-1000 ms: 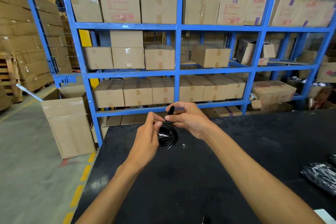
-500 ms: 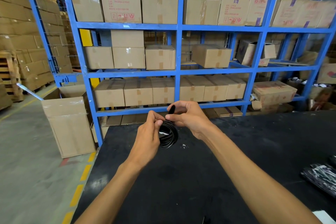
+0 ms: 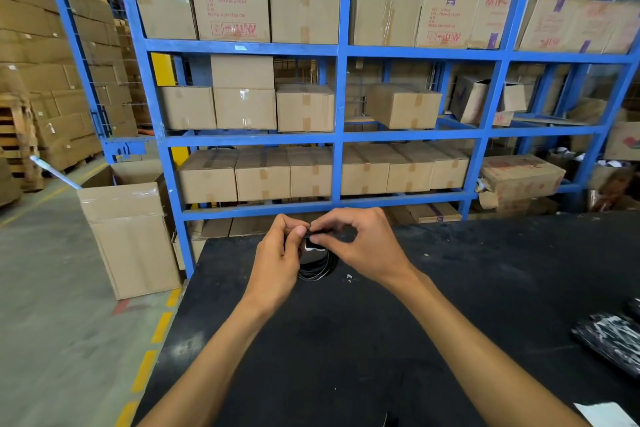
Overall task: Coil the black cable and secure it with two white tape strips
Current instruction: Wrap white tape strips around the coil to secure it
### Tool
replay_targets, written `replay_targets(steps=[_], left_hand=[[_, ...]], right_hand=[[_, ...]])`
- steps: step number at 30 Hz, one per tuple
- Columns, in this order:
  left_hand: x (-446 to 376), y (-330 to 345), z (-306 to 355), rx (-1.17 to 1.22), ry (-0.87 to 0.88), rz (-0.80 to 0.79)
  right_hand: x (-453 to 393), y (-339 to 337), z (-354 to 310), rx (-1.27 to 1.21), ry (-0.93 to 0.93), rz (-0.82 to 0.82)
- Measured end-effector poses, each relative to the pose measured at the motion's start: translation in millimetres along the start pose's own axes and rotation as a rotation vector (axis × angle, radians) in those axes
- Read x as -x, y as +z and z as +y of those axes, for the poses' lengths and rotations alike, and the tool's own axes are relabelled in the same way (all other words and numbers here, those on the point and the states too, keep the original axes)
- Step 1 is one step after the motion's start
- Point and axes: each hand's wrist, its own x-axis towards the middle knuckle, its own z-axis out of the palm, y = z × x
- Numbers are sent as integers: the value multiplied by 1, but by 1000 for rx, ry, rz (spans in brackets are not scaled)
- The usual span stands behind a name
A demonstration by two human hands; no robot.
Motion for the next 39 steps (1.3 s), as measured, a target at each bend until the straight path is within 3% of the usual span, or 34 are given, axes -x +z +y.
replay_targets(steps=[4,8,23,28,39], left_hand=[[-2,0,0,8,-19,3],[-1,0,-2,0,-51,-14],[-4,1,1,-135,-6,-7],[1,2,-2,-184,106,-5],[6,3,-5,-131,142,-22]], right_hand=[[6,-2,8,188,-241,-20],[6,-5,9,300,-338,-93],[12,13,8,512,-338,-54],[6,13,4,439,-268,-32],[-2,9,3,109,177,0]])
